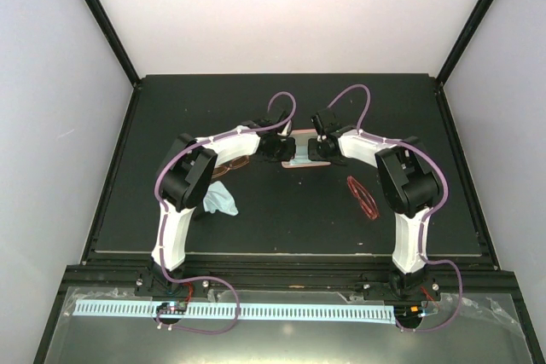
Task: Organize the sunglasses
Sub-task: Place the glasses cleaning cloth in the sunglasses case.
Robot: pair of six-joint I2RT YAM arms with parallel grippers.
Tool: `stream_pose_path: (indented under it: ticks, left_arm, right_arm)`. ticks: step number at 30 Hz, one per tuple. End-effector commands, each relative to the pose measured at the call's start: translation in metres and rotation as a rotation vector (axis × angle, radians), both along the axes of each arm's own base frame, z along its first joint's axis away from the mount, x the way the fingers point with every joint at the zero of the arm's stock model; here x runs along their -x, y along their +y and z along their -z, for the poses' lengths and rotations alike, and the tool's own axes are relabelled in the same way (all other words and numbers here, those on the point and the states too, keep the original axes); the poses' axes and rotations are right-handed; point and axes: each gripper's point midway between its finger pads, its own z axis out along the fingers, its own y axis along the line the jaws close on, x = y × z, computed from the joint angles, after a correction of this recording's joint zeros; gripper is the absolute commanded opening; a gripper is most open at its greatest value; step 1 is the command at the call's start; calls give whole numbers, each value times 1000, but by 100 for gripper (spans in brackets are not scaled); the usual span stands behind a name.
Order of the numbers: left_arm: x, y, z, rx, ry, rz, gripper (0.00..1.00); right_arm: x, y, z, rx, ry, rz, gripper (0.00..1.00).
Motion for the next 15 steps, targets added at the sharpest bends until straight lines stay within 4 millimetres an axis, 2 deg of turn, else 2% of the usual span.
stream_pose_path:
  ticks: [1, 8, 11, 15]
  left_arm:
    - [-11, 9, -24, -34, -59, -25, 9]
    - [-12, 20, -48, -35, -126, -67, 15]
    - [-11, 9, -51, 17, -133, -25, 16]
    - [-5, -15, -39, 123, -84, 57, 14]
  right_arm:
    - [1, -9, 16, 35, 27, 48, 15]
    - [1, -12, 18, 45, 37, 61, 15]
    - [1, -11, 15, 38, 34, 59, 15]
    - [0, -8, 8, 16, 23, 52, 15]
